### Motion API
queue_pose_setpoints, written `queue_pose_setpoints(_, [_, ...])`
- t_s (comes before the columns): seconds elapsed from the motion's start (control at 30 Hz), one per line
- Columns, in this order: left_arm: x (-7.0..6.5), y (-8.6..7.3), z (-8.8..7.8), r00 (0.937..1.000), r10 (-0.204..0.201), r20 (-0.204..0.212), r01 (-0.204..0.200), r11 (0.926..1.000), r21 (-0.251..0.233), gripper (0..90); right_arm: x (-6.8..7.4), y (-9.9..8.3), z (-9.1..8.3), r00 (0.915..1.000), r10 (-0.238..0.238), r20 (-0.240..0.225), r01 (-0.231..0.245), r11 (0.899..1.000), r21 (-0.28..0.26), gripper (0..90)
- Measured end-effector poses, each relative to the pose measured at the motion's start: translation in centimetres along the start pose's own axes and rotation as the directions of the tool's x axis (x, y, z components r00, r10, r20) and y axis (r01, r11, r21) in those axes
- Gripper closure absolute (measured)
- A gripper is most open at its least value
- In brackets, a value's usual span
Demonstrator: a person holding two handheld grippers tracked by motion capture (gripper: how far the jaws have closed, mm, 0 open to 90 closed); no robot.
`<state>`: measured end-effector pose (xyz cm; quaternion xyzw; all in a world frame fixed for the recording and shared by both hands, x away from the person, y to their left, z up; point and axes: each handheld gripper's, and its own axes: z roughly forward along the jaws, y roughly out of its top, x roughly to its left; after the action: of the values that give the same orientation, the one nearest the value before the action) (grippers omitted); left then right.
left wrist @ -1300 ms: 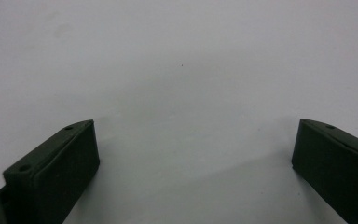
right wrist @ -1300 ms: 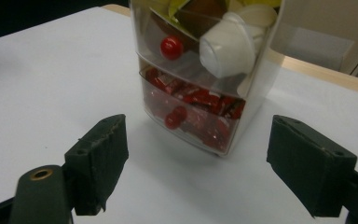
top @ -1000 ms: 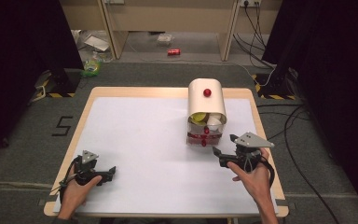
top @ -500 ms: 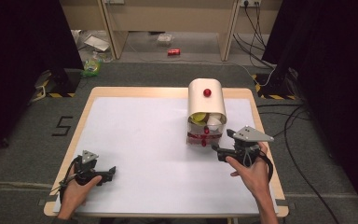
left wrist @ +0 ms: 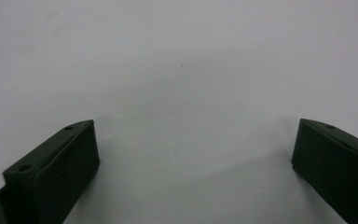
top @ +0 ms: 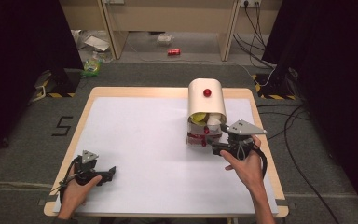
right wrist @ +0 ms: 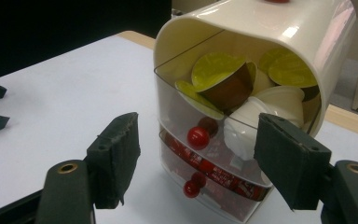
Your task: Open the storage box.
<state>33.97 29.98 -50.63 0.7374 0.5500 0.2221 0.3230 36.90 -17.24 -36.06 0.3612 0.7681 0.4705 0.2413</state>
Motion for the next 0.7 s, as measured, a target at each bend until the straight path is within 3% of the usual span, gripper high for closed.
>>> queue_pose_setpoints(0.7, [0.0,0.0,0.0,1.0,-0.002,-0.001,0.002,1.0,-0.001,0.0,-0.8,0.9,2.9,1.0,0.002,-0.007,-0.001,1.0,0.019,35.0])
